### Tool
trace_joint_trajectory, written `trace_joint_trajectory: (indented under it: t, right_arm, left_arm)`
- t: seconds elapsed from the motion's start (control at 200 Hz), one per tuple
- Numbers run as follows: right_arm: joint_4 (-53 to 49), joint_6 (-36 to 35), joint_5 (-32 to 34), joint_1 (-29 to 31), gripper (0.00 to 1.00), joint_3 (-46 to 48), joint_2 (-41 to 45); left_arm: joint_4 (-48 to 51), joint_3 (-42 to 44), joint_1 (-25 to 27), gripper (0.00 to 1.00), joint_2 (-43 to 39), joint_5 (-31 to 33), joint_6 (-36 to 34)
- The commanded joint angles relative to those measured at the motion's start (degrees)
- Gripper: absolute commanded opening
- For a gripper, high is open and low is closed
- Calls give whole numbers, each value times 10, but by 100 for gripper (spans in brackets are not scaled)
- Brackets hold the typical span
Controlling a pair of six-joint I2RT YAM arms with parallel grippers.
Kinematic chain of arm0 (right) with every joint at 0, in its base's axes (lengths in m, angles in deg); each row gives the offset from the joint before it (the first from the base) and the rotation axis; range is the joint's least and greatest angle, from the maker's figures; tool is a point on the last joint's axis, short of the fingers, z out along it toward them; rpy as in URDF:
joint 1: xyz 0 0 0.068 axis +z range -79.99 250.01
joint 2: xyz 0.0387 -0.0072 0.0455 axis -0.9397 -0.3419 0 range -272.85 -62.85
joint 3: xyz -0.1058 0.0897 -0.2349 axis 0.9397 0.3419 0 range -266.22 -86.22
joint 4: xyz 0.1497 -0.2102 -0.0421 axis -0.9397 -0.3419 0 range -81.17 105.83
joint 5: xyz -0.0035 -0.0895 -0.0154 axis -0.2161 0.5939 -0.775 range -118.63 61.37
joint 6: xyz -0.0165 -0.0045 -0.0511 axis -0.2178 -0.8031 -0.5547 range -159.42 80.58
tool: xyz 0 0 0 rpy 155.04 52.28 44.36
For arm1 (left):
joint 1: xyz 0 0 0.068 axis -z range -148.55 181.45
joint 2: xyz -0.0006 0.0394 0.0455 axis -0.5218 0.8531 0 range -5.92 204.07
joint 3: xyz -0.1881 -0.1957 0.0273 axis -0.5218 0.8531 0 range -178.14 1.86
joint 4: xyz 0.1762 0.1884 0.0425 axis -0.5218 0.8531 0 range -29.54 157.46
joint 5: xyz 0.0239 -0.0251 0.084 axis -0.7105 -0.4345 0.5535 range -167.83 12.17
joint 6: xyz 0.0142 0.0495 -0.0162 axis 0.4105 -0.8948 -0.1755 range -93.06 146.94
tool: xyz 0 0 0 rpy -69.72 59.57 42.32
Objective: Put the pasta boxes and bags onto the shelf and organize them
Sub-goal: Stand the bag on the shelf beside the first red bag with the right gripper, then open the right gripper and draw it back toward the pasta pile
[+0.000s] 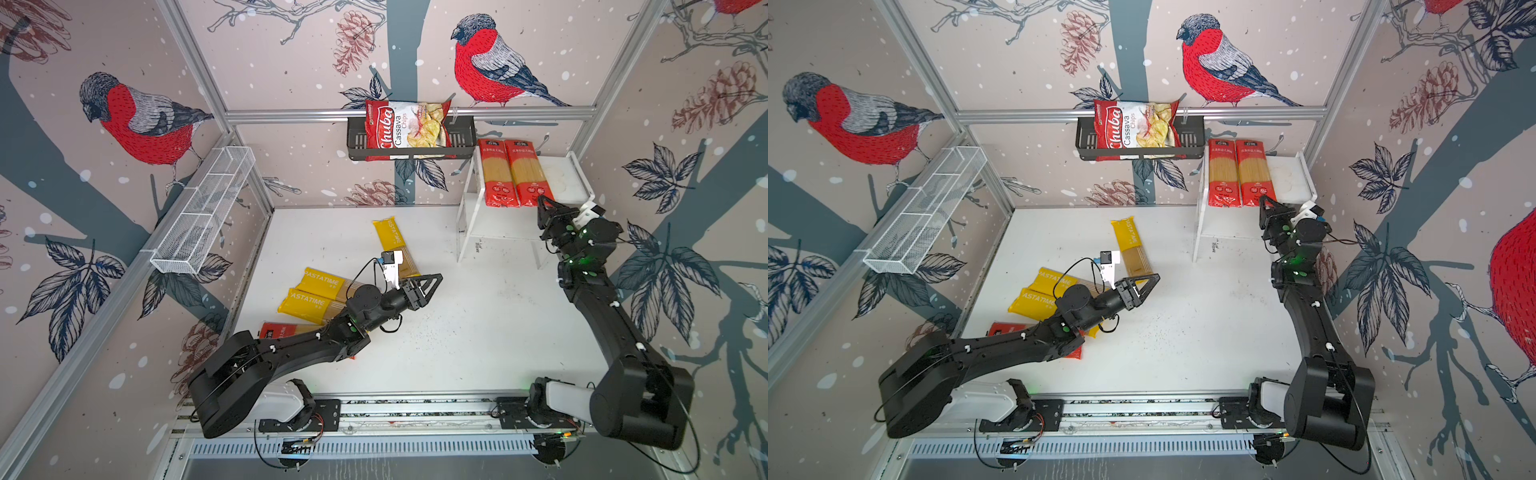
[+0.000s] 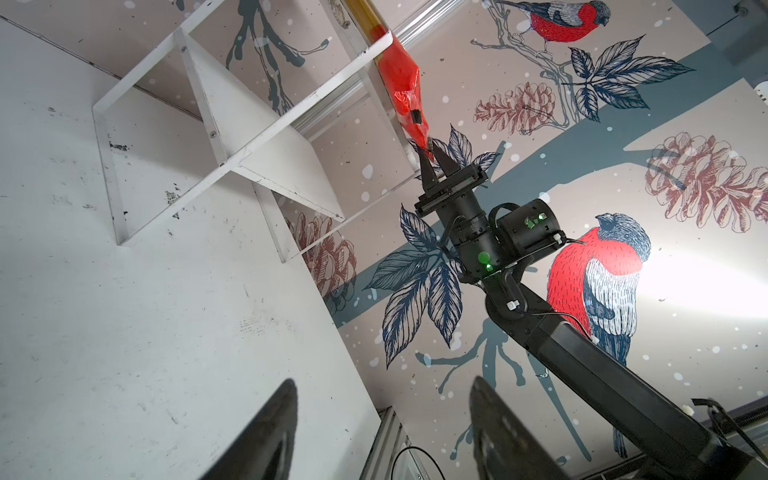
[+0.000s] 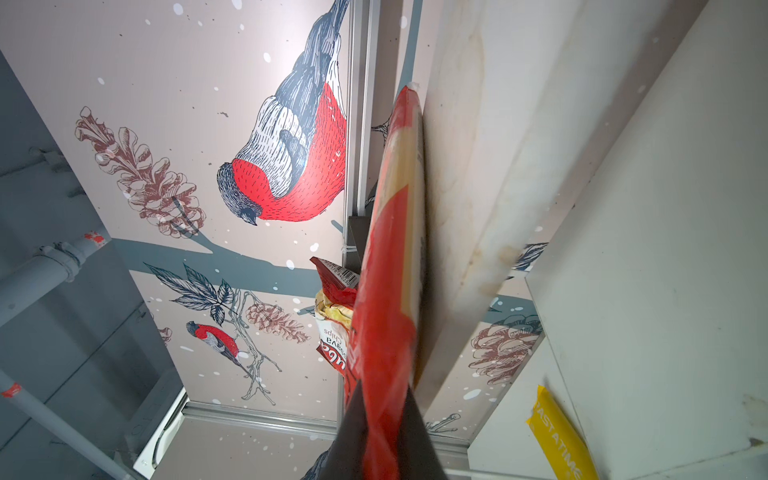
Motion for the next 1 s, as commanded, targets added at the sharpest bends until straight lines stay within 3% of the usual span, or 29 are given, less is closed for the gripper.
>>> trace_joint_trajectory:
  t: [0.0, 0.19, 0.445, 0.77, 0.891, 0.996]
  right_arm:
    - [28, -3, -15, 0, 20, 6, 3]
    - [3, -12, -16, 1, 42, 26, 31]
    - [-64, -51, 3, 35, 49, 64, 105]
    - [-190, -152, 145, 257, 49, 121, 180]
    - [-215, -198, 218, 366, 47, 134, 170]
    - [-225, -248, 239, 446, 43, 134, 130]
  left_arm:
    - [-21, -2, 0, 65, 3, -4, -4]
    - [-8, 5, 1, 65, -11, 7, -15]
    - [59, 2, -8, 65, -39, 25, -50]
    - [296, -13, -62, 65, -112, 83, -81]
    - [441, -25, -76, 65, -149, 154, -92]
    - [501, -8, -97, 65, -193, 177, -89]
